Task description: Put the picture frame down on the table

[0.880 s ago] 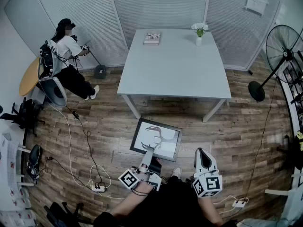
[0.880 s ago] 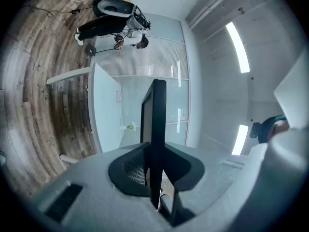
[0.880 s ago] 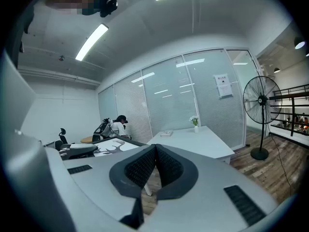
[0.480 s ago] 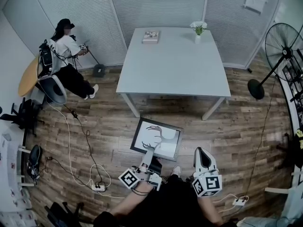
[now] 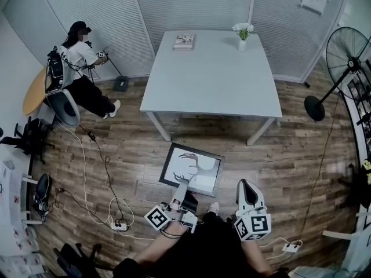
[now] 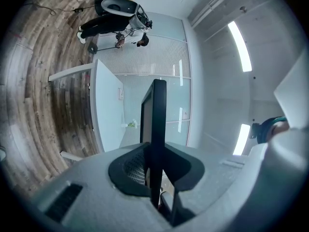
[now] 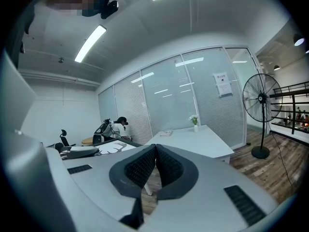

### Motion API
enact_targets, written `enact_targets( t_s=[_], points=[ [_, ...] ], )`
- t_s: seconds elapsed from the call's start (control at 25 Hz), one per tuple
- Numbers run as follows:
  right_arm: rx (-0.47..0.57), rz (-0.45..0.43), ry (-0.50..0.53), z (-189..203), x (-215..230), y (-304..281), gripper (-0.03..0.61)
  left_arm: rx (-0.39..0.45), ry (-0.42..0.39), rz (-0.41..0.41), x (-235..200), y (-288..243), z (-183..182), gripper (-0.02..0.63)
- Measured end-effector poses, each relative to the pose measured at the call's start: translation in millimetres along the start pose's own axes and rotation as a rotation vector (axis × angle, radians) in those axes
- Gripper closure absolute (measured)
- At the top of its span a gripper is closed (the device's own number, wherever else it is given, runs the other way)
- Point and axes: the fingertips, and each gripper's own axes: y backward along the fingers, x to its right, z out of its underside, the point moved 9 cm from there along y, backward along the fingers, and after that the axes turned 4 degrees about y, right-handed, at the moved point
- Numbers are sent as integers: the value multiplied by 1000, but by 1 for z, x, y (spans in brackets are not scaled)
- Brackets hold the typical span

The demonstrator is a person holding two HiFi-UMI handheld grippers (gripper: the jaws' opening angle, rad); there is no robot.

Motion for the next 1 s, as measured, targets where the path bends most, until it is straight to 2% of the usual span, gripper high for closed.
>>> enact_targets(
  t_s=[0.36,0.52,0.76,1.0],
  points=[
    [-11,-31,6,8,49,-7,566,-5,-37,10,-7,-29,38,548],
    [-4,-56,11,8,67,-15,566,4,-26,5,-14,-38,50,548],
    [-11,-76,13,9,80,-33,565,7,-22,-29,-27,-54,50,548],
    [-15,-52,8,4,96,-75,566,1,12,-27,-48,-95,30,548]
  ],
)
